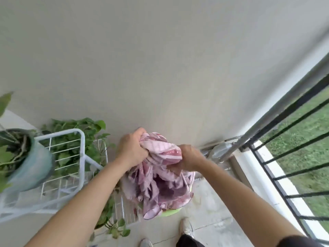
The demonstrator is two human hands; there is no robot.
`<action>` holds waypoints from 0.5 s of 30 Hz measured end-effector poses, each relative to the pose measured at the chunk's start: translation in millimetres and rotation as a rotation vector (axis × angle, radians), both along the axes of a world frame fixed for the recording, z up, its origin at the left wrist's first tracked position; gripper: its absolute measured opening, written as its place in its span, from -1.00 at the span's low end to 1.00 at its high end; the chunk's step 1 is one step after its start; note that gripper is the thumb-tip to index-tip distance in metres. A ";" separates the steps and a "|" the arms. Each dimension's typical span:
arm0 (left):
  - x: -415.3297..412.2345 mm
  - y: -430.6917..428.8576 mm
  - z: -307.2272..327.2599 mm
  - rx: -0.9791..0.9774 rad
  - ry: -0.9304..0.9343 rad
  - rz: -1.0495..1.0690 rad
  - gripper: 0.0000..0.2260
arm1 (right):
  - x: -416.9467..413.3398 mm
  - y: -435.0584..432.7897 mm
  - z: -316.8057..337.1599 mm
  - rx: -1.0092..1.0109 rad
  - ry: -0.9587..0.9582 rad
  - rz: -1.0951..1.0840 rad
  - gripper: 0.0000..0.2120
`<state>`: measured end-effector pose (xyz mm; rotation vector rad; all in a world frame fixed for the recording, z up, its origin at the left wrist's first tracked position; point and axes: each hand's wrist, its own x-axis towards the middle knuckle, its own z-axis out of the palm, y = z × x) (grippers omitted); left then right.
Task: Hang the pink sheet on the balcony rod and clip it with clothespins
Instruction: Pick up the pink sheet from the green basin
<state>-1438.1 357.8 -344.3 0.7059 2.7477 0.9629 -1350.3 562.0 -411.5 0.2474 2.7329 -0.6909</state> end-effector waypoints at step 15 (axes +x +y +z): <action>-12.2 -1.9 114.2 0.307 0.035 -0.148 -0.24 | 7.9 10.5 282.3 -0.283 0.957 -0.373 -0.86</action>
